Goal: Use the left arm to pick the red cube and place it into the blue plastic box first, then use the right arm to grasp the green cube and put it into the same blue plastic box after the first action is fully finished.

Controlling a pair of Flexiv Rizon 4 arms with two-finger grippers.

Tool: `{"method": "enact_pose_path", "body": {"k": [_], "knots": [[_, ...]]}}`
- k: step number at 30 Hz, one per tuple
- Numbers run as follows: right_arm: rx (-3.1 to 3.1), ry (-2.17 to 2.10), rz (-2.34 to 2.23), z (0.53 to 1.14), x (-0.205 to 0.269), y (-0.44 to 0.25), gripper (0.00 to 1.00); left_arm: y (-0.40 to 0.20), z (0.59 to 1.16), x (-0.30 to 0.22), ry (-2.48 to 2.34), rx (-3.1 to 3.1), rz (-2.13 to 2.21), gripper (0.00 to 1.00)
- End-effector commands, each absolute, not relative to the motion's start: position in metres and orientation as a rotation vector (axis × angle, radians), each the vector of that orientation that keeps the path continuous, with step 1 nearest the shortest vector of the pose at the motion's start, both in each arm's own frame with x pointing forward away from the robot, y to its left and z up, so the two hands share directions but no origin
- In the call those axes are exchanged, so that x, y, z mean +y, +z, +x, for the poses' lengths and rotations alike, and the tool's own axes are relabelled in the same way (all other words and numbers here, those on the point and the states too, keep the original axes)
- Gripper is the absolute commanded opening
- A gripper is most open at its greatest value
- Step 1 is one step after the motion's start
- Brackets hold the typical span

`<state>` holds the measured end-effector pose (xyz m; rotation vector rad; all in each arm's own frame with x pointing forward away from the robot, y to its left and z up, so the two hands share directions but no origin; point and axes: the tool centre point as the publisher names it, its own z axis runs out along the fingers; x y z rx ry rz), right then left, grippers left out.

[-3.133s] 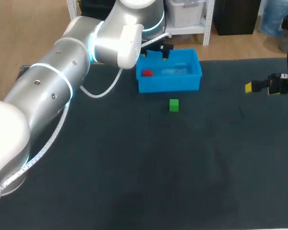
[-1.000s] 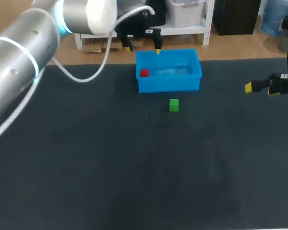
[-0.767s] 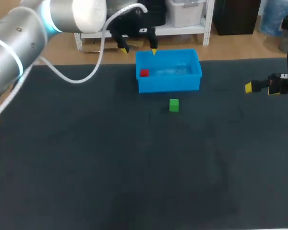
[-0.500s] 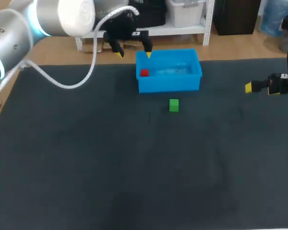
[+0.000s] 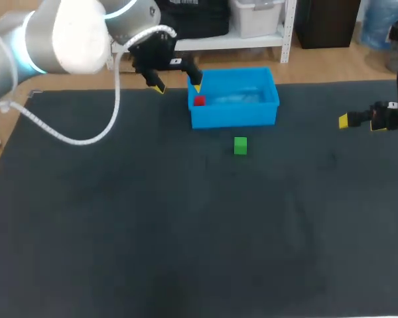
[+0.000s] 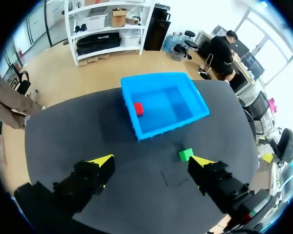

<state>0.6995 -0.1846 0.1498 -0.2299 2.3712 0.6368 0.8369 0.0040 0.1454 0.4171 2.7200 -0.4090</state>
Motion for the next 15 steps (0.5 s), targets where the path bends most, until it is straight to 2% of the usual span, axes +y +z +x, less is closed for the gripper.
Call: {"method": "enact_pose_path", "body": {"k": [1,15], "knots": [[2.373,0.636,-0.230,0.700,-0.185,0.150,1.00,0.143,0.824,0.013,-0.450,2.421,0.324,1.00],[2.373,0.636,-0.230,0.700,-0.185,0.150,1.00,0.137,0.800,0.027,-0.522,2.423,0.341,1.00]]}}
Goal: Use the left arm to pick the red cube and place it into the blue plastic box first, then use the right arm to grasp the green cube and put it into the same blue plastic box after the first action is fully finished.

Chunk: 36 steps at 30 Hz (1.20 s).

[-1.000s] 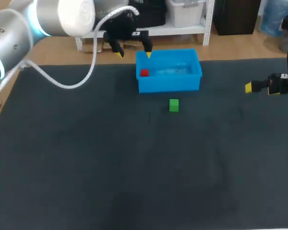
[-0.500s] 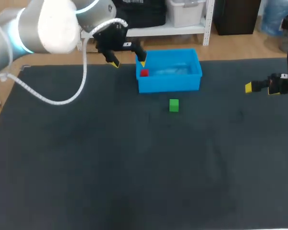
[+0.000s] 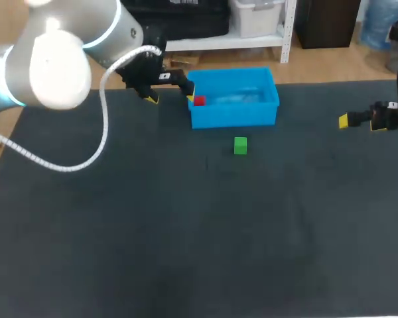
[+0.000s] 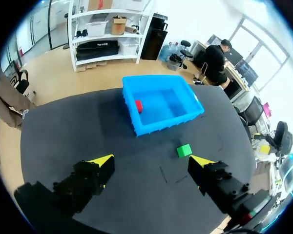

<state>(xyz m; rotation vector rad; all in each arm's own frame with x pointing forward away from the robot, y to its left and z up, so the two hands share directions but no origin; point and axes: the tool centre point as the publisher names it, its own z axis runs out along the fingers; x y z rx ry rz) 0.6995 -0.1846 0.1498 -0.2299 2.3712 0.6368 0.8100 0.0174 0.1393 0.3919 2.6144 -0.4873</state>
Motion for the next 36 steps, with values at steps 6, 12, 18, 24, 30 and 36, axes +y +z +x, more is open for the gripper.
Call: {"method": "enact_pose_path", "body": {"k": [6,12,18,24,30,36], "knots": [[2.373,0.636,-0.230,0.700,-0.185,0.150,1.00,0.132,0.792,0.041,-0.527,2.430,0.384,1.00],[2.373,0.636,-0.230,0.700,-0.185,0.150,1.00,0.129,0.787,0.056,-0.523,2.442,0.418,1.00],[2.373,0.636,-0.230,0.700,-0.185,0.150,1.00,0.128,0.783,0.066,-0.529,2.445,0.449,1.00],[2.373,0.636,-0.230,0.700,-0.185,0.150,1.00,0.129,0.779,0.074,-0.542,2.443,0.493,1.00],[2.373,0.636,-0.230,0.700,-0.185,0.150,1.00,0.127,0.776,0.082,-0.547,2.446,0.547,1.00],[2.373,0.636,-0.230,0.700,-0.185,0.150,1.00,0.125,0.774,0.087,-0.544,2.453,0.632,1.00]]}}
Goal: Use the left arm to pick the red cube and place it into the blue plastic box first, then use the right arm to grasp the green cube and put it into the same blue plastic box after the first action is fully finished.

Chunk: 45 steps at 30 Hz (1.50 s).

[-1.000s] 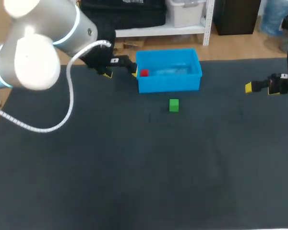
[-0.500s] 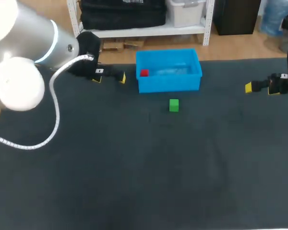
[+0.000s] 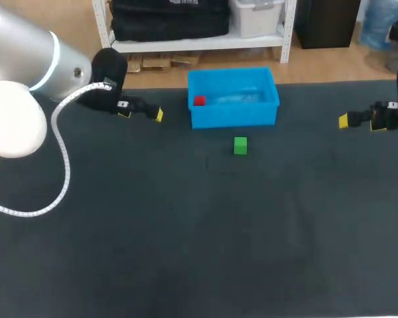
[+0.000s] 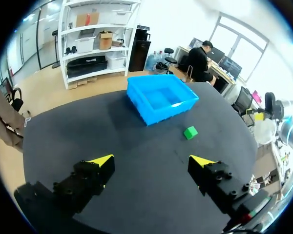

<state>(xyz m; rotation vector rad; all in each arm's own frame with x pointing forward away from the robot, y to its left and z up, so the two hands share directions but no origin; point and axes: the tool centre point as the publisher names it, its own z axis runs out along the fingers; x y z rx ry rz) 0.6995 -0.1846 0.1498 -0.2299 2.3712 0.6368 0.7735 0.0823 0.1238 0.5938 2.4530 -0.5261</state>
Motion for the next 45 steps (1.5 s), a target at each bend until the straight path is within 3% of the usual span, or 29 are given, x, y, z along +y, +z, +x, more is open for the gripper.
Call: {"method": "enact_pose_path", "body": {"k": [1,45], "knots": [[2.373,0.636,-0.230,0.700,-0.185,0.150,1.00,0.124,0.773,0.087,-0.545,2.454,0.652,1.00],[2.399,0.621,-0.265,0.705,-0.174,0.147,1.00,0.116,0.769,0.088,-0.557,2.466,0.790,1.00]]}}
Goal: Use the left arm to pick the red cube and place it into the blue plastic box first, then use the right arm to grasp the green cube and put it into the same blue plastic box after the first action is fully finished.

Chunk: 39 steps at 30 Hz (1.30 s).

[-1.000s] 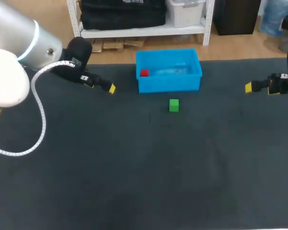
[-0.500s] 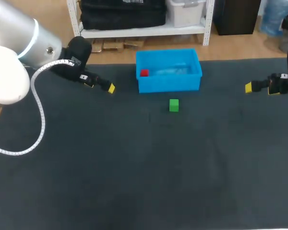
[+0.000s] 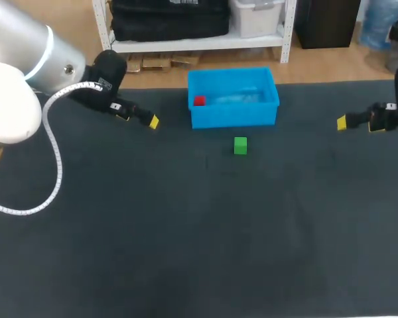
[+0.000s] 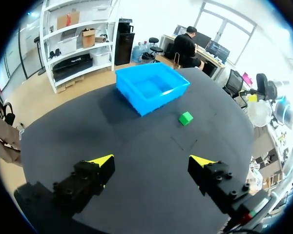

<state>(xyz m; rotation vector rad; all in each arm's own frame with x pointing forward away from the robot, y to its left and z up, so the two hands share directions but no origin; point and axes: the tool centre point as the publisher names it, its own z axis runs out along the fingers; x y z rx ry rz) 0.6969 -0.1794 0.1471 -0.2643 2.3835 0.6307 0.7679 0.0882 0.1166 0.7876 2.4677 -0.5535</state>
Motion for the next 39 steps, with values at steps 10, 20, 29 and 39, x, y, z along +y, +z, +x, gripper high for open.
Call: {"method": "enact_pose_path", "body": {"k": [10,20,29,39], "knots": [[2.494,0.630,-0.219,0.702,-0.159,0.144,1.00,0.116,0.769,0.088,-0.557,2.466,0.790,1.00],[2.608,0.604,-0.244,0.701,-0.127,0.141,1.00,0.116,0.769,0.088,-0.557,2.466,0.790,1.00],[2.719,0.545,-0.266,0.705,-0.111,0.137,1.00,0.116,0.769,0.088,-0.557,2.466,0.790,1.00],[2.836,0.474,-0.261,0.706,-0.096,0.126,1.00,0.116,0.769,0.088,-0.557,2.466,0.790,1.00]]}}
